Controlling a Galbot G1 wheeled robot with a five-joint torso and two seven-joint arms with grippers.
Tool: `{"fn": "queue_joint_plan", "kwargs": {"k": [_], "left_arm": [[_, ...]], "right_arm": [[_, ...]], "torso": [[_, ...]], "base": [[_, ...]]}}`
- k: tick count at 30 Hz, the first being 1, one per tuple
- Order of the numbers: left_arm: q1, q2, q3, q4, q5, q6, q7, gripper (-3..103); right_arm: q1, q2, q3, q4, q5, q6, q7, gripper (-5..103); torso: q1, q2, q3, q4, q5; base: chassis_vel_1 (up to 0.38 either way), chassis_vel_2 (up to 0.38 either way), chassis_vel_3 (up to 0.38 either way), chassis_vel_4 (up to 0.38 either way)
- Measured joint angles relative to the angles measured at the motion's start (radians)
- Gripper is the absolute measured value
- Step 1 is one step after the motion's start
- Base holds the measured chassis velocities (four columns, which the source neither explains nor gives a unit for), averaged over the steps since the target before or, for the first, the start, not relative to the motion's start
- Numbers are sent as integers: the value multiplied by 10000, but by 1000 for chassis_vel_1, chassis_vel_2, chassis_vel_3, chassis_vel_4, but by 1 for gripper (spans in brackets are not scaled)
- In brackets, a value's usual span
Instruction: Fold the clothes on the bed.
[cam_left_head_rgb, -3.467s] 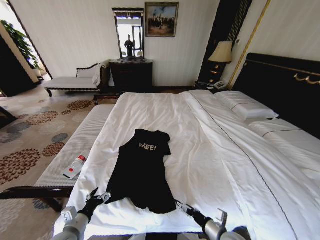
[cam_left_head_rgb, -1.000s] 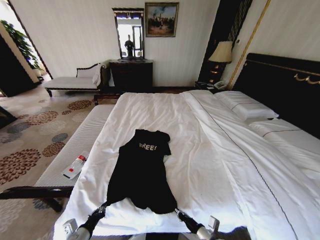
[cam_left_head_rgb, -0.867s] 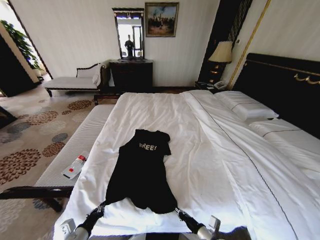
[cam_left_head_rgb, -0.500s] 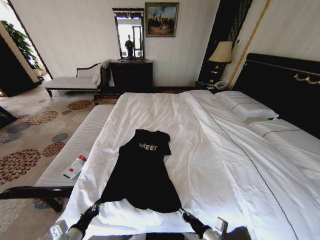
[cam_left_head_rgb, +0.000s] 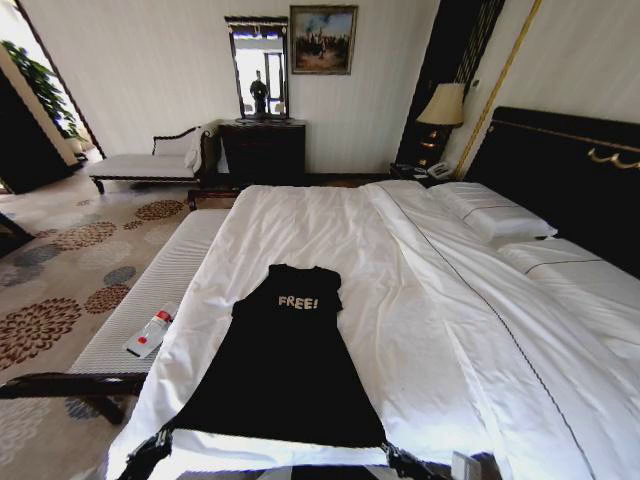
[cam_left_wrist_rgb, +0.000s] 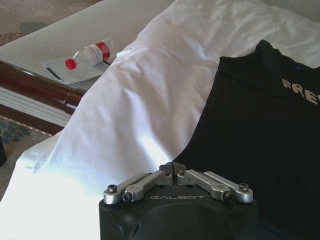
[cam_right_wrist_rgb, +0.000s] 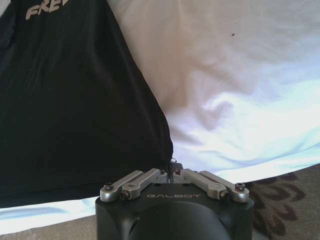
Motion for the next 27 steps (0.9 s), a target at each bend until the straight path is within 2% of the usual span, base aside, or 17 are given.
{"fn": "queue_joint_plan", "kwargs": {"k": [5, 13, 19, 27], "left_arm": [[40, -242, 210, 265, 575, -67, -146, 0], [45, -224, 385, 437, 769, -170, -191, 0], [-545, -305, 911, 1027, 1053, -137, -306, 0], [-827, -238, 1129, 1099, 1267, -50, -355, 0]], "right_arm": [[3, 152, -613, -238, -763, -17, -23, 0], [-2, 182, -744, -253, -866, -1, -6, 0], [367, 159, -842, -593, -979, 217, -136, 0], [477, 227, -1030, -640, -1095, 312, -151, 0]], "torso": [[-1, 1, -1, 1, -4], [0, 0, 1, 0, -2], [-1, 0, 1, 1, -1], [0, 0, 1, 1, -2]], "base": [[0, 0, 0, 0], [0, 0, 0, 0], [0, 0, 0, 0], [0, 0, 0, 0]]}}
